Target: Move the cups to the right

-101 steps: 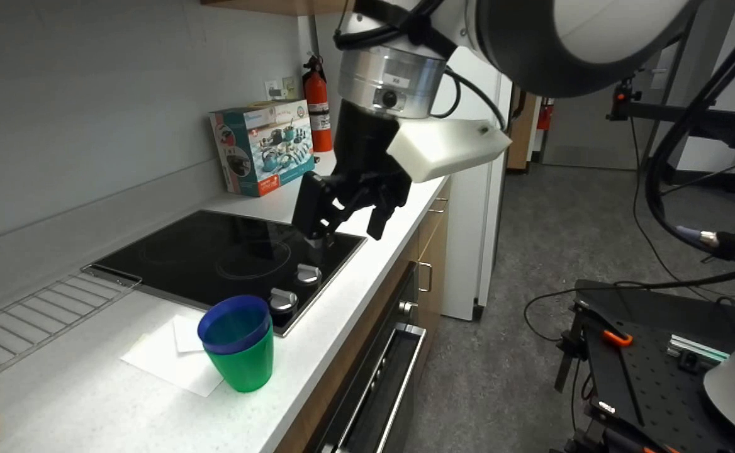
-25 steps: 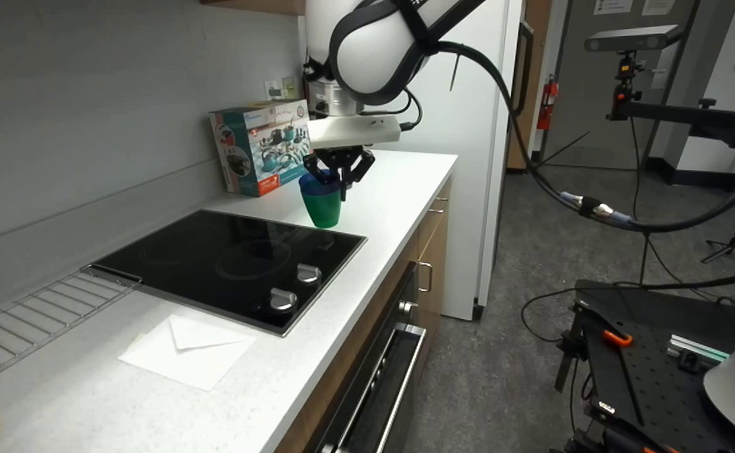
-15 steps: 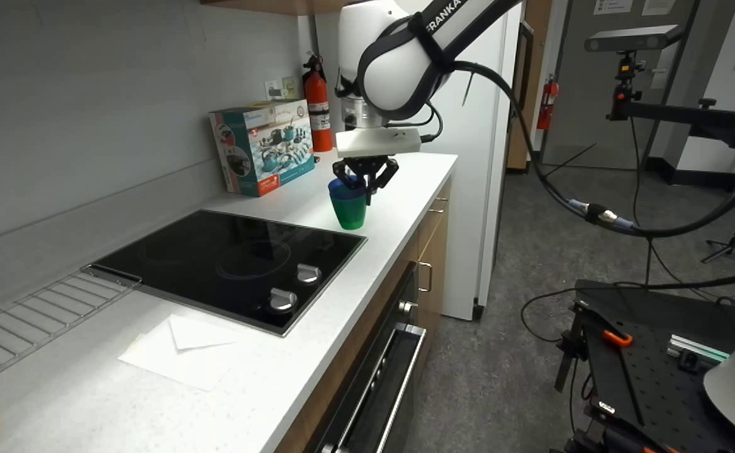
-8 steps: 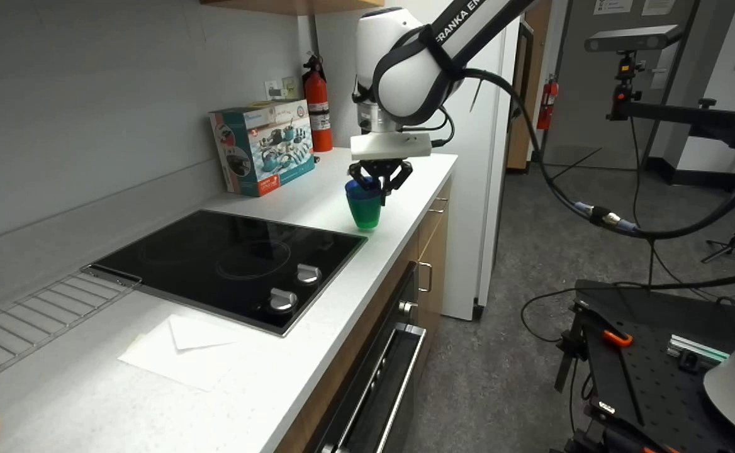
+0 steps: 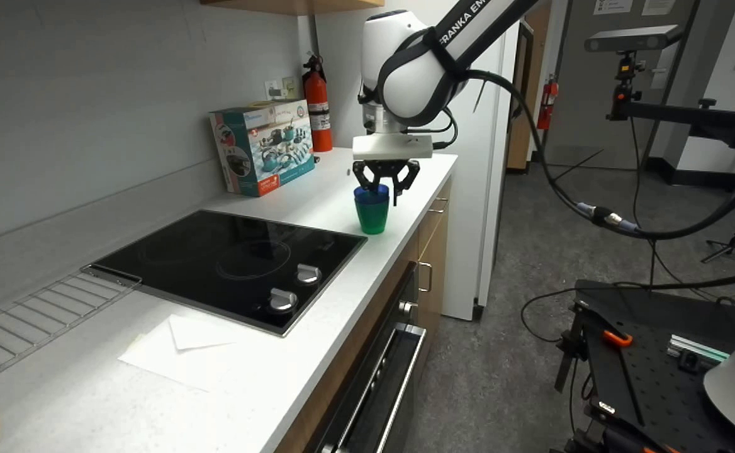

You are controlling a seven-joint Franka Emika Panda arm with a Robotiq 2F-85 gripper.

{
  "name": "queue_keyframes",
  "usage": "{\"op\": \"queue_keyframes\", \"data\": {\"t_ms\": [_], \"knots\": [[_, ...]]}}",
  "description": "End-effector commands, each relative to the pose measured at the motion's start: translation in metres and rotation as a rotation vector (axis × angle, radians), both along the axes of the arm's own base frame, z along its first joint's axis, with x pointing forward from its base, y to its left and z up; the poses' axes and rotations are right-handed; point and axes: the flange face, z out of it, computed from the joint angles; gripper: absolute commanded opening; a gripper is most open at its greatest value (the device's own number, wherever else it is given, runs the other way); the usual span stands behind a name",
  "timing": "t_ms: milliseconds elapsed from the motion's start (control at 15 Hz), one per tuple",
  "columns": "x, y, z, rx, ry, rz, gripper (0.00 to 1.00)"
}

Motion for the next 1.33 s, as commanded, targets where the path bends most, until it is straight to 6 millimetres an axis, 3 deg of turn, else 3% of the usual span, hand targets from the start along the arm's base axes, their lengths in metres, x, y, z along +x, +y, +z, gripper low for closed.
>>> {"op": "queue_keyframes", "data": {"t_ms": [0, 267, 467, 733, 1267], "knots": [[-0.007, -0.004, 0.010, 0.010, -0.036, -0.048, 0.73], [-0.007, 0.002, 0.026, 0.000, -0.058, -0.054, 0.99], [-0.006, 0.012, 0.041, 0.002, -0.077, -0.041, 1.00], [-0.003, 0.043, 0.061, 0.014, -0.099, 0.026, 1.00], [0.000, 0.129, 0.080, 0.045, -0.086, 0.399, 1.00]]}}
